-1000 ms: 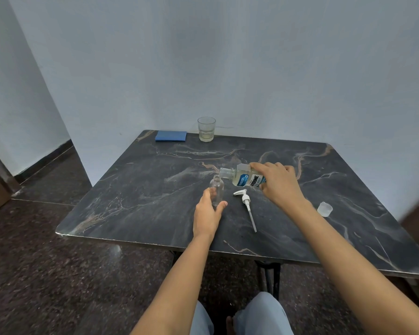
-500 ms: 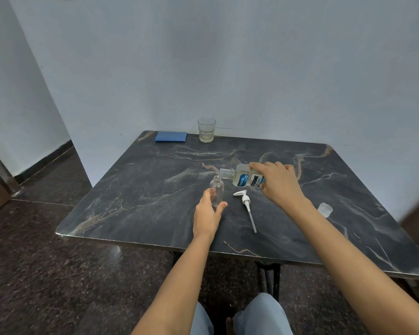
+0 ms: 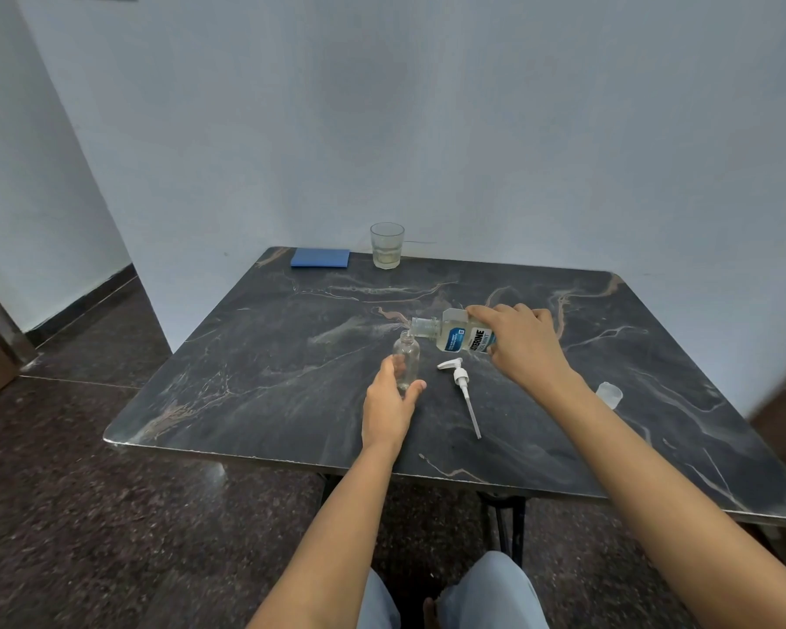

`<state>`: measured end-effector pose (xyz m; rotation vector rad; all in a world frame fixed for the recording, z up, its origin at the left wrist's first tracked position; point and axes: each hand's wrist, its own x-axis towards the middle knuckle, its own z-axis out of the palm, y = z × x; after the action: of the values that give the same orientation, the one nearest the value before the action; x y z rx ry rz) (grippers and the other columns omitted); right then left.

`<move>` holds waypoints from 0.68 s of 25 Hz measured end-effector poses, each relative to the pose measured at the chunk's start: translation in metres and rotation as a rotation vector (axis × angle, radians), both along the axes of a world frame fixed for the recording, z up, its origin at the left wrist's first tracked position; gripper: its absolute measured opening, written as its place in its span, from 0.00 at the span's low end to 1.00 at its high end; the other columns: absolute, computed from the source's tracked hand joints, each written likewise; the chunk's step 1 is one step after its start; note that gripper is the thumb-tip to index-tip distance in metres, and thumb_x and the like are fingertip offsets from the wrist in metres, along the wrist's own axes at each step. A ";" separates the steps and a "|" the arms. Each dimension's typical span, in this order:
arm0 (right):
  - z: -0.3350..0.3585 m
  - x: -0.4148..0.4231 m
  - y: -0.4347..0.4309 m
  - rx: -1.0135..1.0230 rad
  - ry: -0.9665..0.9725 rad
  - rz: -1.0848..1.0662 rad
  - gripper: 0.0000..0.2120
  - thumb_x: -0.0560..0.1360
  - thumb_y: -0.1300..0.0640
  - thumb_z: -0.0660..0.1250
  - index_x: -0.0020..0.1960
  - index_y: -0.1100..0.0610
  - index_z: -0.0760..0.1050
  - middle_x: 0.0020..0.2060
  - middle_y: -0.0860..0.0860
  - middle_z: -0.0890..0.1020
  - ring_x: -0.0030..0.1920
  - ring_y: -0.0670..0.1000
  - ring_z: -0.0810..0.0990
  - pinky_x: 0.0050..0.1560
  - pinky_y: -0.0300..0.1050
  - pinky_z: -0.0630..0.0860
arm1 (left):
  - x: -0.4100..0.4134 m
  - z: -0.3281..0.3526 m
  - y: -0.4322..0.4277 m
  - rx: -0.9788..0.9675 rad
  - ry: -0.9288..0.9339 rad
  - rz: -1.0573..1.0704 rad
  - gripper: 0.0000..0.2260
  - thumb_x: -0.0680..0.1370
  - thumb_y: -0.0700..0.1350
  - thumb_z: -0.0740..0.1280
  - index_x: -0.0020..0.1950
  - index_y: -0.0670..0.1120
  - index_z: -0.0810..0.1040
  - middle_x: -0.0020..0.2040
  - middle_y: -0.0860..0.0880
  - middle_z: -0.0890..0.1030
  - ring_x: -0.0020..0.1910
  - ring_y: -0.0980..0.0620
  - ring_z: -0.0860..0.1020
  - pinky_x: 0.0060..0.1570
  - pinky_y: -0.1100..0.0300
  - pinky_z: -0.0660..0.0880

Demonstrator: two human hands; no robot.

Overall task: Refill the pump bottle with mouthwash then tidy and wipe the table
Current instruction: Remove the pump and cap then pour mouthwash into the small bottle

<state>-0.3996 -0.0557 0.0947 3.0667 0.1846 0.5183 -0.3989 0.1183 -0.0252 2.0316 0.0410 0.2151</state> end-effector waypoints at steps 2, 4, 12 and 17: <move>0.001 0.000 0.000 -0.004 0.000 -0.003 0.27 0.76 0.59 0.66 0.71 0.44 0.64 0.58 0.50 0.79 0.57 0.55 0.75 0.57 0.52 0.65 | -0.001 0.001 0.000 0.000 0.002 -0.002 0.21 0.77 0.49 0.70 0.68 0.49 0.69 0.65 0.50 0.76 0.58 0.56 0.74 0.58 0.60 0.68; 0.001 0.000 0.000 -0.007 -0.001 -0.003 0.27 0.76 0.59 0.66 0.71 0.44 0.64 0.58 0.50 0.79 0.57 0.55 0.75 0.57 0.51 0.64 | -0.001 0.001 0.000 -0.002 -0.001 -0.005 0.21 0.77 0.49 0.70 0.68 0.49 0.69 0.65 0.50 0.76 0.58 0.55 0.74 0.58 0.61 0.68; 0.003 0.000 0.001 -0.020 -0.016 0.004 0.26 0.76 0.59 0.66 0.71 0.45 0.64 0.58 0.50 0.79 0.57 0.54 0.75 0.57 0.51 0.65 | -0.001 0.000 0.000 0.000 0.006 -0.001 0.21 0.76 0.49 0.70 0.67 0.50 0.69 0.65 0.50 0.77 0.63 0.50 0.75 0.62 0.54 0.71; 0.003 0.001 0.001 -0.021 -0.013 0.009 0.26 0.76 0.56 0.67 0.71 0.44 0.64 0.58 0.50 0.79 0.57 0.54 0.75 0.57 0.52 0.65 | 0.000 0.000 0.000 0.007 0.010 -0.002 0.20 0.77 0.49 0.70 0.67 0.50 0.69 0.63 0.50 0.77 0.61 0.49 0.76 0.60 0.54 0.72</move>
<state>-0.3991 -0.0547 0.0973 3.0427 0.2020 0.5326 -0.3992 0.1182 -0.0251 2.0392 0.0439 0.2041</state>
